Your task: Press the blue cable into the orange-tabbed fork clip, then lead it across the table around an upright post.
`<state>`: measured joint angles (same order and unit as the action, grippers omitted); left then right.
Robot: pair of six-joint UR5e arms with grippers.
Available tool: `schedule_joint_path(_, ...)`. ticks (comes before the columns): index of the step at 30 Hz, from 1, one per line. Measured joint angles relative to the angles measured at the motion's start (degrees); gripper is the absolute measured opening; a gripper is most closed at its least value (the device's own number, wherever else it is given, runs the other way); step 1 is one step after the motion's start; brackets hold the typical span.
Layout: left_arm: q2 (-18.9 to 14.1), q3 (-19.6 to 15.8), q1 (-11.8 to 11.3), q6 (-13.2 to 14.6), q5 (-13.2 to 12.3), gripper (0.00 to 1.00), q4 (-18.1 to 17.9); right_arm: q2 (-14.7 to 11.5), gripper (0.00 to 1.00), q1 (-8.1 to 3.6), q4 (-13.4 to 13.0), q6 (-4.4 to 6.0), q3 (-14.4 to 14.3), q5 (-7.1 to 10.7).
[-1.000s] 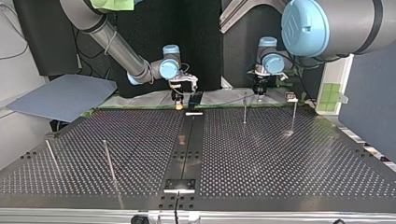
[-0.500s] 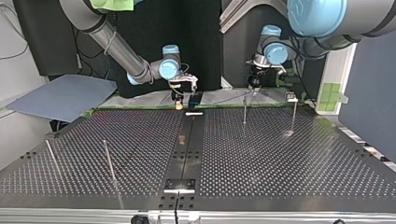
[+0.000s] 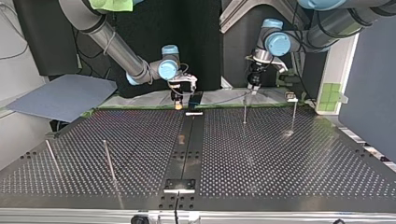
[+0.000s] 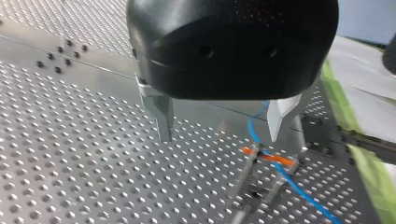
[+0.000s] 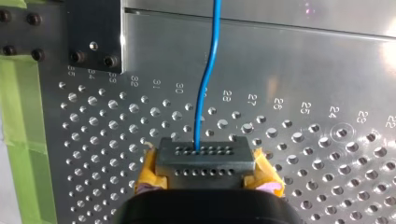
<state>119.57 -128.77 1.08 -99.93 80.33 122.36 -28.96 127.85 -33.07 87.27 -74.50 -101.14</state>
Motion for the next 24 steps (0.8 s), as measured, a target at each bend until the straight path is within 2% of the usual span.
schedule_joint_path(7,-0.35,-0.1,1.1,-2.11,0.74,1.0,-1.54,0.0,0.0,-0.03,0.25,0.02,0.0,0.15)
schedule_joint_path(13,-0.2,-1.44,1.6,-1.78,3.01,1.0,-2.41,0.0,0.0,-0.06,0.39,0.02,-0.01,0.37)
schedule_joint_path(24,1.15,-1.54,2.35,-1.61,3.95,1.0,-3.47,0.0,0.0,-0.1,0.46,0.23,0.0,0.75)
